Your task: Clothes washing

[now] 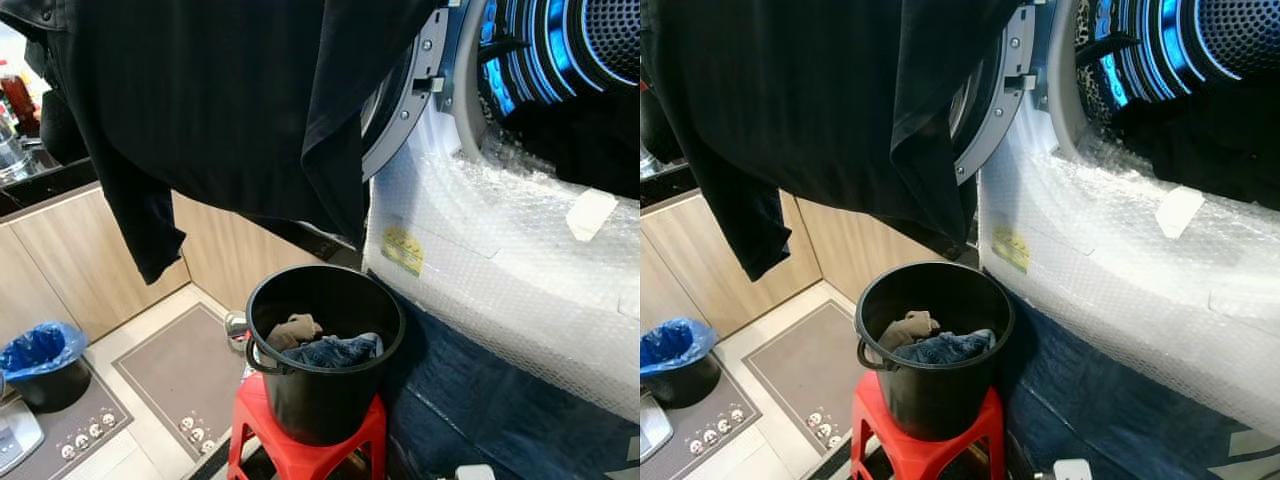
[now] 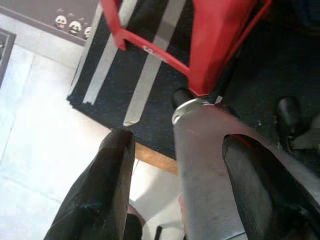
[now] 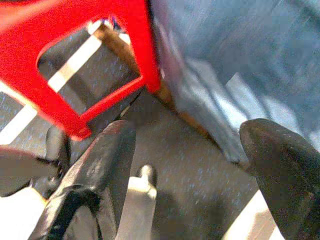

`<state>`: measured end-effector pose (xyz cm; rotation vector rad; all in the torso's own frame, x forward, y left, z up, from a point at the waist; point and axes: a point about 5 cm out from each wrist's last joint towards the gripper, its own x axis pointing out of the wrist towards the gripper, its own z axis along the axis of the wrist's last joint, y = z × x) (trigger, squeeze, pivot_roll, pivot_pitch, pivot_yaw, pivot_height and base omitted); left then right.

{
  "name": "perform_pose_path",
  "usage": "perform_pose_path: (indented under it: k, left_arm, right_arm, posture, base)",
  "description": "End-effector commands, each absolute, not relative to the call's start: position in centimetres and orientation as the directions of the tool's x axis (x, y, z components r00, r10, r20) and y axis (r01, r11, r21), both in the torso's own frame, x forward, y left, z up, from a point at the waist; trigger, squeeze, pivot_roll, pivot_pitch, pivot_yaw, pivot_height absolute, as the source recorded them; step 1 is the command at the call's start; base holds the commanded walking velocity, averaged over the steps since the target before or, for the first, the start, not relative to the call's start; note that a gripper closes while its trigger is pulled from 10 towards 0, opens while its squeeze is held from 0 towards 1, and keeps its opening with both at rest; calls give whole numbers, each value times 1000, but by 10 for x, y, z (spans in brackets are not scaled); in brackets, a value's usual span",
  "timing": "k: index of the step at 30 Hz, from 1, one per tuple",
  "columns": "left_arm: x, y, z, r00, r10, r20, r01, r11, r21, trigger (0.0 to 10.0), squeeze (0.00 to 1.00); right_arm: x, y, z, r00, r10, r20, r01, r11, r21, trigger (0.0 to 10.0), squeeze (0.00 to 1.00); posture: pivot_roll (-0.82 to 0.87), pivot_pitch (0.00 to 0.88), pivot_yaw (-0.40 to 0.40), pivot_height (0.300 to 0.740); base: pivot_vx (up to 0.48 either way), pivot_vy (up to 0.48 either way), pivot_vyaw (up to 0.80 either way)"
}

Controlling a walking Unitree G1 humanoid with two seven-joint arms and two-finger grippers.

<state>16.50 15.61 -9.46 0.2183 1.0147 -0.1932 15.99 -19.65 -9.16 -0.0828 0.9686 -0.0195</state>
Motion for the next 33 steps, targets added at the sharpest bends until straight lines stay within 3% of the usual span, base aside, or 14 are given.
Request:
perform_pose_path:
  k: [1,9,33]
  left_arm:
    - [163,155,-96,496,-71,-865,291,952,89,10000,0]
    - [164,149,-95,496,-106,-862,256,966,29,10000,0]
    - [165,142,-95,473,-137,-870,313,950,20,10000,0]
  right_arm:
    - [154,-193,-95,543,-47,-838,-21,997,-69,10000,0]
    - [155,-191,-95,550,-49,-834,-16,997,-69,10000,0]
    - [153,-194,-96,534,-68,-843,-37,994,-104,10000,0]
  posture:
    - [-51,0,27,740]
    - [-52,0,13,740]
    - [-76,0,18,740]
  base:
    - [0,0,0]
    - [0,0,0]
    - [0,0,0]
